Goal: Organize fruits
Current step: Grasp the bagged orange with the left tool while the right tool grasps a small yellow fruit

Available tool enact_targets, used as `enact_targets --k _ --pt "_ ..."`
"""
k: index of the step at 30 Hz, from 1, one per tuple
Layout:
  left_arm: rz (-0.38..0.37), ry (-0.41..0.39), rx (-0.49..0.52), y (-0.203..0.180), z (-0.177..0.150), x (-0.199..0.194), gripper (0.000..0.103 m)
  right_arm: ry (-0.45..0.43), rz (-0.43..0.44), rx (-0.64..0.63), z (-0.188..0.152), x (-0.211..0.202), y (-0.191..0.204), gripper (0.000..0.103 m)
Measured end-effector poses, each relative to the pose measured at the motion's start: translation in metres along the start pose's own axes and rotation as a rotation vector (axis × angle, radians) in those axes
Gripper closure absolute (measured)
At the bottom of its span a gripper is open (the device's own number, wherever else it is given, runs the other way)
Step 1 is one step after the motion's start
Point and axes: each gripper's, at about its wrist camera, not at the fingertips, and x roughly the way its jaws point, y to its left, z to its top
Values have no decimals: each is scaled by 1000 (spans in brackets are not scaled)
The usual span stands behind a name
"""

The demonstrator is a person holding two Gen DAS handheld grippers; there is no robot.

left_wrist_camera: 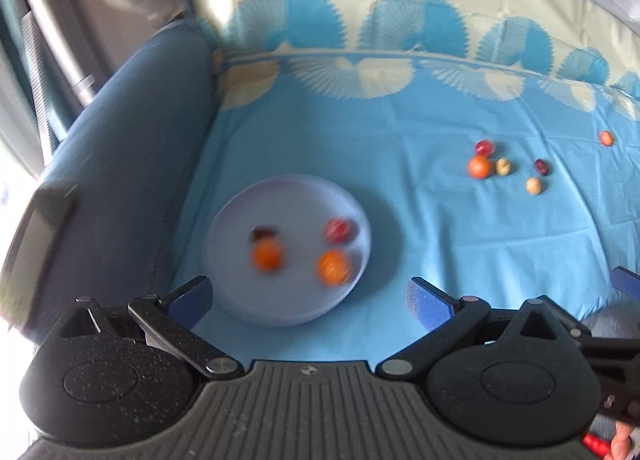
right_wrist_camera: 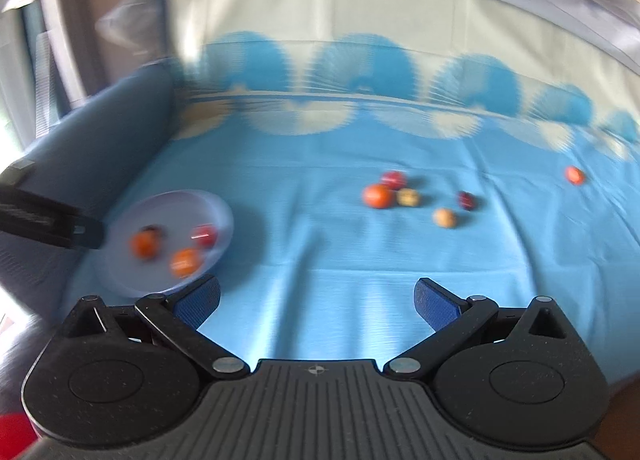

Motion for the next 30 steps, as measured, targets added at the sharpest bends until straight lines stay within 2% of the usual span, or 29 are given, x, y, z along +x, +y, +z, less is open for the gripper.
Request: enact_targets --k 5,14,20,24,25,27,30 --pt "-48 -37 58 -50 34 54 0 -5 -112 104 9 48 -52 1" --pt "-169 -30 168 -142 85 164 0 -16 -247 124 26 158 -116 1" --pt "-234 -25 260 -186 105 220 0 5 -277 57 29 219 -137 1" --pt "-258 6 295 -206 113 253 0 21 -253 63 24 244 -146 1" --pt "-256 15 301 -209 114 260 0 30 -250 55 20 249 -146 1" --pt "-248 33 318 -213 114 274 0 -12 -234 69 14 246 -148 1" --pt "-274 27 303 -210 113 279 0 -15 -237 64 14 246 -148 1"
